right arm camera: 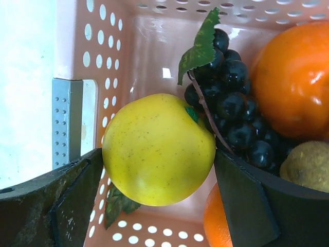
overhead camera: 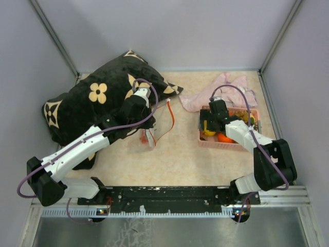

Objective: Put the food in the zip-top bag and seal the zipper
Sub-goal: Pick up the fake fruit from the bin.

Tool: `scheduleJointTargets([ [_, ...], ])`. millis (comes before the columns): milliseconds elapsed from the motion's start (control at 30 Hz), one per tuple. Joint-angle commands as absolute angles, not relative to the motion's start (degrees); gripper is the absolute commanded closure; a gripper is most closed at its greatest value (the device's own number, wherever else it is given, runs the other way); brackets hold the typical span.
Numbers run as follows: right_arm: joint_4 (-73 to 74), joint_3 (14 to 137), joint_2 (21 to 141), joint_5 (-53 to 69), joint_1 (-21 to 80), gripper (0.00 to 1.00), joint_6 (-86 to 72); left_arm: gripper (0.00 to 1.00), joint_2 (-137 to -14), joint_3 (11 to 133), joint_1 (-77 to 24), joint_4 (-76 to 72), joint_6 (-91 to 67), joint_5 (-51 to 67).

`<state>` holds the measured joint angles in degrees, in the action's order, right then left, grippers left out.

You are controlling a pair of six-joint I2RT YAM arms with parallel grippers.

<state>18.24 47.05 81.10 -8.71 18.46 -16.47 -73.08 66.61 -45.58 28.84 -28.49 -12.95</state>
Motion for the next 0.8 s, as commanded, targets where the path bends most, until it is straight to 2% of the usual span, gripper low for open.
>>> scheduleJointTargets([
  [0, 19.03, 47.63, 84.22, -8.3, 18.12, 0.13, -14.84, 1.0, -73.41, 66.88, -45.34, 28.56, -28.24, -12.39],
  [233, 17.25, 47.21, 85.09, -8.04, 17.59, 0.14, -13.68, 1.0, -73.37, 66.86, -45.35, 28.56, -28.2, -12.29],
  [533, 19.33, 47.55, 79.91, -8.33, 17.58, 0.47, -13.3, 1.0, -73.15, 66.88, -45.35, 28.48, -27.74, -12.15],
  [767, 21.19, 48.11, 74.24, -8.01, 17.58, 0.53, -13.41, 1.0, -73.12, 66.85, -45.35, 28.48, -27.62, -12.04],
])
